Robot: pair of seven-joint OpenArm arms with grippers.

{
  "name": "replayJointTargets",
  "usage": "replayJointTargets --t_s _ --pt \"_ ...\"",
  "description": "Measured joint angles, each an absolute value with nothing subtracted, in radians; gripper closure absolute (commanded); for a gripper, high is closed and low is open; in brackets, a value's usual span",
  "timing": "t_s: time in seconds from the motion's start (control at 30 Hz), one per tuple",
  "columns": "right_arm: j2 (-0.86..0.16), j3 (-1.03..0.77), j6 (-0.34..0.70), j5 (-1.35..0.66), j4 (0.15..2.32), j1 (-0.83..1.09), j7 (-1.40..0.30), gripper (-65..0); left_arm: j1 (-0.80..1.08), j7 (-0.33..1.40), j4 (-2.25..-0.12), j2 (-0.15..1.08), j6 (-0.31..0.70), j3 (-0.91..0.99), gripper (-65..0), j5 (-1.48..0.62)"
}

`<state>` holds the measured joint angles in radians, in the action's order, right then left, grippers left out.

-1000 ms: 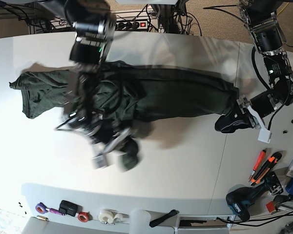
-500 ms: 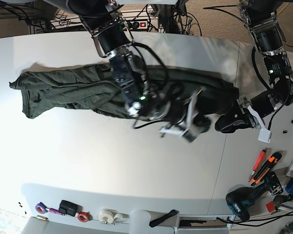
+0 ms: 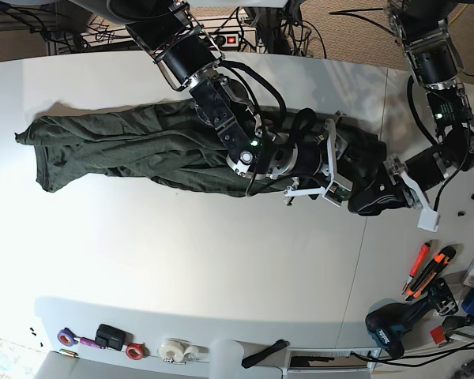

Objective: Layout the t-shirt on the table in an organized manner, then fold the t-shirt properly
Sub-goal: 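Release the sleeve and move the right gripper to the shirt's end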

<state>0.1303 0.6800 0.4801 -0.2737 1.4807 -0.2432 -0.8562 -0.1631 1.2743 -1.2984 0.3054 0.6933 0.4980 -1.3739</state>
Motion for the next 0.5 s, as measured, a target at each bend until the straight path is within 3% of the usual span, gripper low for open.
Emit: replayJointTargets --t_s 0.13,0.27,0.37,0.5 --pt "0.131 0.616 0.426 -0.169 1.597 -0.235 -0.906 -27.5 -0.163 1.263 -1.299 0.355 0.693 0.503 -30.0 -1.342" --pt "0.131 0.44 0.309 -0.091 1.767 -0.247 -0.937 -27.5 -0.162 1.258 -1.299 0.405 0.669 0.541 -39.9 -1.288" --pt "0.131 0.288 0.295 -0.05 1.854 -0.249 -1.027 -27.5 -0.163 1.256 -1.299 0.442 0.599 0.548 -46.8 -1.199" --pt "0.108 0.091 0.295 -0.025 1.876 -0.218 -1.063 -27.5 -0.131 1.268 -1.299 0.455 0.554 0.547 -46.9 -1.179"
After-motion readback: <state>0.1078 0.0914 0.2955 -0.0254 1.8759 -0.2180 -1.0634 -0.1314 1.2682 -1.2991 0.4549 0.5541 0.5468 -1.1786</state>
